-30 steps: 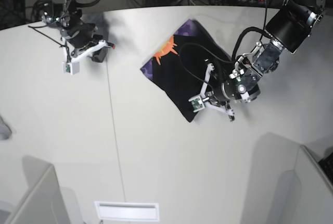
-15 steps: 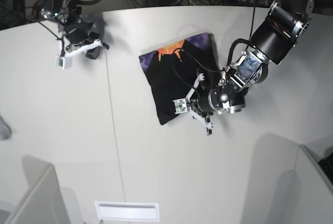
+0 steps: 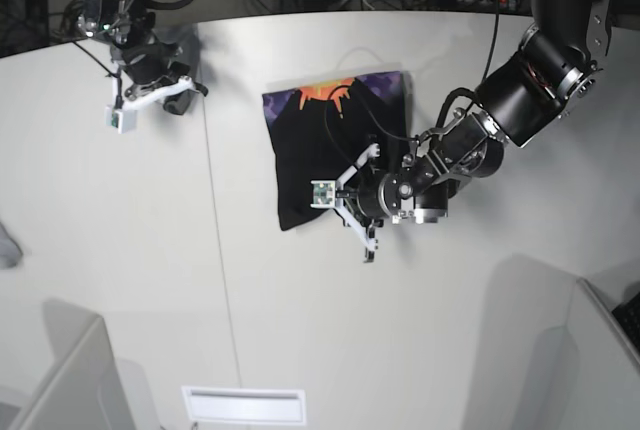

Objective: Fold the T-shirt properly
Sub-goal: 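Drag the bundle with the left gripper to square it on the table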

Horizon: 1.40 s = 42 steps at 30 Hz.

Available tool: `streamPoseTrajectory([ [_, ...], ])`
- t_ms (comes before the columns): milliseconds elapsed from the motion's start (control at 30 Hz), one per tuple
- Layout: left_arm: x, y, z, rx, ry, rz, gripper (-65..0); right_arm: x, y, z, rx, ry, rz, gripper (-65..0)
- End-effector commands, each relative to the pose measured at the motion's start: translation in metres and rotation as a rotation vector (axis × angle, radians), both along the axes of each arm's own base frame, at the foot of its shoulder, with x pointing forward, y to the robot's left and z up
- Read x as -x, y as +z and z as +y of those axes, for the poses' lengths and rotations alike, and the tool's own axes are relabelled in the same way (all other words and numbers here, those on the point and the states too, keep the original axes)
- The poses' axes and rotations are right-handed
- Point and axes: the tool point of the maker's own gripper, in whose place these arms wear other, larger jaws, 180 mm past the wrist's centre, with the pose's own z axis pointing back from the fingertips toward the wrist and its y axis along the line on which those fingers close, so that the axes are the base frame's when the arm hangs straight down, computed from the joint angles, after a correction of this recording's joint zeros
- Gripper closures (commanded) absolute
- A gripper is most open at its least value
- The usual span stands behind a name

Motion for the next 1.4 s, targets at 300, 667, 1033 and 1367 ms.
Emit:
streamPoseTrajectory([
  [300, 0.014, 0.001, -0.018, 0.052, -0.073, 0.038, 0.0, -0.005, 0.008, -0.002, -0.001, -0.005, -0.034, 0.0],
  [667, 0.014, 0.012, -0.036, 0.079, -0.167, 0.018, 0.0, -0.005, 0.008, -0.001, -0.002, -0.006, -0.034, 0.0],
  [1033, 0.012, 0.022, -0.043, 0.113, -0.163, 0.028, 0.0, -0.001, 0.004, 0.003, -0.016, -0.014, -0.023, 0.0],
  [1367, 0.004, 0.027, -0.043, 0.109, -0.164, 0.007, -21.1, -0.001, 0.004, 0.003, -0.016, -0.014, -0.023, 0.0],
])
